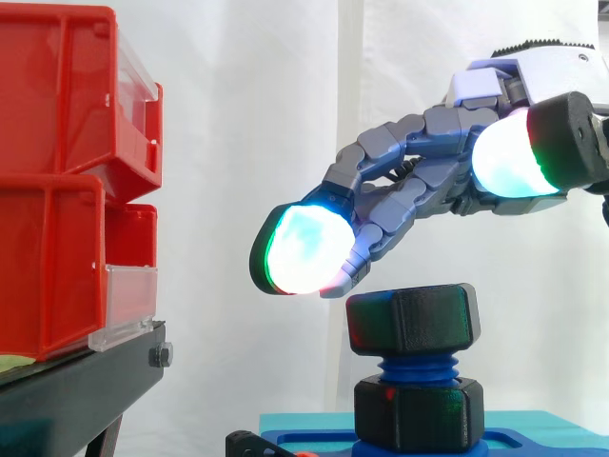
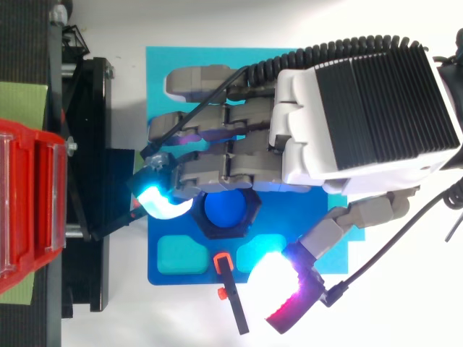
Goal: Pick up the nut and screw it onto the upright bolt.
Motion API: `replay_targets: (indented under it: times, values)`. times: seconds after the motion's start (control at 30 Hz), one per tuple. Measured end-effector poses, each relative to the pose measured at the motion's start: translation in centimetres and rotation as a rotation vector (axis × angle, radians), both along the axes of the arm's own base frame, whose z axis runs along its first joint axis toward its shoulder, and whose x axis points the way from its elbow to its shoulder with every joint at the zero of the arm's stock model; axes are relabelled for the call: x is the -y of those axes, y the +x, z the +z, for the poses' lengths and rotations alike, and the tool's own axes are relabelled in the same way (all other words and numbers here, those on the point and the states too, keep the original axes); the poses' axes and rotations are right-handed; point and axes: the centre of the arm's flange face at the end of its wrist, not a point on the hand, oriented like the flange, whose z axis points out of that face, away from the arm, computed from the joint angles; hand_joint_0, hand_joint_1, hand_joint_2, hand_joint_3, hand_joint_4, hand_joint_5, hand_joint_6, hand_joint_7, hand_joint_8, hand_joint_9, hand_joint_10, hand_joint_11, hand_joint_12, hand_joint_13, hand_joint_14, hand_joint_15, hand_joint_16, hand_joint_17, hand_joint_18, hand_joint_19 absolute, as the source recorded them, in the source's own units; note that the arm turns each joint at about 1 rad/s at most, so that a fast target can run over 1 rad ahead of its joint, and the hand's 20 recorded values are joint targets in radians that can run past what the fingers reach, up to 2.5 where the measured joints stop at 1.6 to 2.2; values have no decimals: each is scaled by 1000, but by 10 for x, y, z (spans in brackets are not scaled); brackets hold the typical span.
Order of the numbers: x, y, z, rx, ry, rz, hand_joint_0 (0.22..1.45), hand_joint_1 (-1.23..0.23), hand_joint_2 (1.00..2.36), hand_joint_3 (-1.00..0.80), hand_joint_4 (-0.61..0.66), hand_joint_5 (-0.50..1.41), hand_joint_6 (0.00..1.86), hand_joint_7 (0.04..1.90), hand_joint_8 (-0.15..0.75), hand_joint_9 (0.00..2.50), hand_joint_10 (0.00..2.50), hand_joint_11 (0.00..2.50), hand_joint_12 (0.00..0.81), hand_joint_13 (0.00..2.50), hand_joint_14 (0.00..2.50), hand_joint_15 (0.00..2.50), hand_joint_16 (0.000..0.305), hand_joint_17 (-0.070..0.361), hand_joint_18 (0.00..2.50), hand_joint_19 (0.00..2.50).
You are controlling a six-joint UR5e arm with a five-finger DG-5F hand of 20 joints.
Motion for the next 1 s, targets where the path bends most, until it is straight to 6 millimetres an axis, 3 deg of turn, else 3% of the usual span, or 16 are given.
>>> replay_targets:
  times: [0.77,1.0]
  values:
    - [6,-4,-10,-12,2,-7,478,-403,1000,-500,254,-136,503,777,221,504,0,0,302,237,0,0,33,74,0,0]
    - [7,-4,-11,-13,0,-9,481,-407,1000,-500,276,-120,504,874,223,513,0,0,299,252,0,0,31,70,0,0]
